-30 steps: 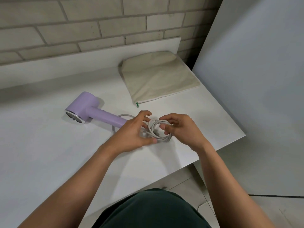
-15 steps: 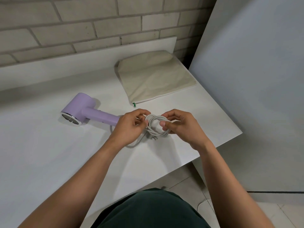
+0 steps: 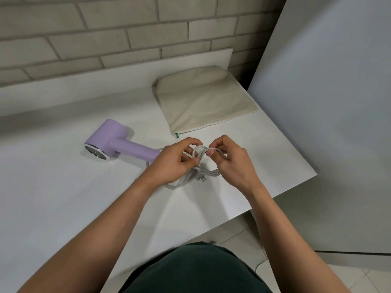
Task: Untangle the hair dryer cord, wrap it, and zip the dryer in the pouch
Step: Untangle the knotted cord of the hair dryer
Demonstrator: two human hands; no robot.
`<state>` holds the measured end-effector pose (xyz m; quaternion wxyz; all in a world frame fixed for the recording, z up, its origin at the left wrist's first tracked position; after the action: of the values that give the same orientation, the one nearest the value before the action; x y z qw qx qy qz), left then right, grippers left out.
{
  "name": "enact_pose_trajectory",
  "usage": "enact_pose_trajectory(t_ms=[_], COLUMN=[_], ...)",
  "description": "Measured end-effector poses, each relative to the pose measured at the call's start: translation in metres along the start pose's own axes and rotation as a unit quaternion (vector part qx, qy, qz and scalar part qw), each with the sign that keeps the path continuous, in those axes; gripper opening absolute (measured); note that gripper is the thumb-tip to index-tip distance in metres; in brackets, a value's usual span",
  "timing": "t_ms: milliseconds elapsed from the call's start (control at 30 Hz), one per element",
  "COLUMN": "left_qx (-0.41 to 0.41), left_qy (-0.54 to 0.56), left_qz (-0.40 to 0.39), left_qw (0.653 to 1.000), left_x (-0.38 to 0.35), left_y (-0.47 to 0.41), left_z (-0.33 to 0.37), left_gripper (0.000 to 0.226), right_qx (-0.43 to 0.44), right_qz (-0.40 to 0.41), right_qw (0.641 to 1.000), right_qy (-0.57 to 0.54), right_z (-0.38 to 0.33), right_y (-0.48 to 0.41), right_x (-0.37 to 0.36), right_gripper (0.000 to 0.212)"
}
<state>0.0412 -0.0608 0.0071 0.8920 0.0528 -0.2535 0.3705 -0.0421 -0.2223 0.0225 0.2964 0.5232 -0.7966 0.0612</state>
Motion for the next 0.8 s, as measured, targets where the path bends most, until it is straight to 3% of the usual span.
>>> enact_pose_trajectory(t_ms=[100, 167, 200, 267, 300, 333, 433, 500, 600, 800], left_qx=[0.01, 0.019, 0.021, 0.014, 0.01, 0.006, 0.004, 0.0, -0.013, -0.003], left_qy=[0.002, 0.019, 0.017, -0.009, -0.018, -0.021, -0.019, -0.025, -0.041, -0.048], left_qz=[0.004, 0.008, 0.002, -0.032, -0.05, -0.062, -0.054, -0.035, -0.033, -0.047], left_qw=[1.0, 1.0, 1.0, 0.999, 0.999, 0.998, 0.998, 0.999, 0.999, 0.998], left_x=[-0.003, -0.002, -0.001, -0.003, -0.006, -0.01, -0.018, -0.017, -0.014, -0.012], left_y=[0.001, 0.003, 0.004, 0.007, 0.011, 0.014, 0.019, 0.017, 0.013, 0.008], left_z=[-0.007, -0.013, -0.016, -0.018, -0.019, -0.019, -0.02, -0.019, -0.013, -0.013], left_gripper=[0.037, 0.039, 0.041, 0.045, 0.044, 0.039, 0.024, 0.02, 0.014, 0.013], right_qx=[-0.003, -0.007, -0.006, -0.004, -0.001, 0.009, 0.065, 0.092, 0.151, 0.196], right_qz=[0.0, -0.024, -0.041, -0.066, -0.072, -0.072, -0.061, -0.068, -0.059, -0.002], right_qw=[0.998, 0.986, 0.967, 0.896, 0.874, 0.881, 0.972, 0.993, 0.96, 0.926], right_qy=[-0.062, -0.166, -0.252, -0.439, -0.48, -0.467, -0.218, -0.018, 0.23, 0.322], right_z=[0.0, -0.002, -0.006, -0.013, -0.016, -0.02, -0.028, -0.023, -0.01, -0.017], right_y=[0.002, 0.003, 0.003, 0.002, 0.001, -0.001, -0.001, -0.001, -0.002, -0.001], right_x=[-0.001, -0.001, 0.001, 0.013, 0.022, 0.031, 0.035, 0.018, -0.01, -0.012], right_gripper=[0.002, 0.004, 0.008, 0.018, 0.021, 0.021, 0.014, 0.009, 0.019, 0.015])
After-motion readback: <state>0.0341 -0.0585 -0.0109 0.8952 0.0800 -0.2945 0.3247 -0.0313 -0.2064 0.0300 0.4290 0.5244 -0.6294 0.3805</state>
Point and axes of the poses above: each hand's wrist, its own y-axis away from the middle knuckle, its own x-axis out of the back of the hand, z = x × y, the point moved 4 cm from there along -y, towards the middle knuckle, and after that the axes turned 12 degrees about -x, right-handed, at the moved point
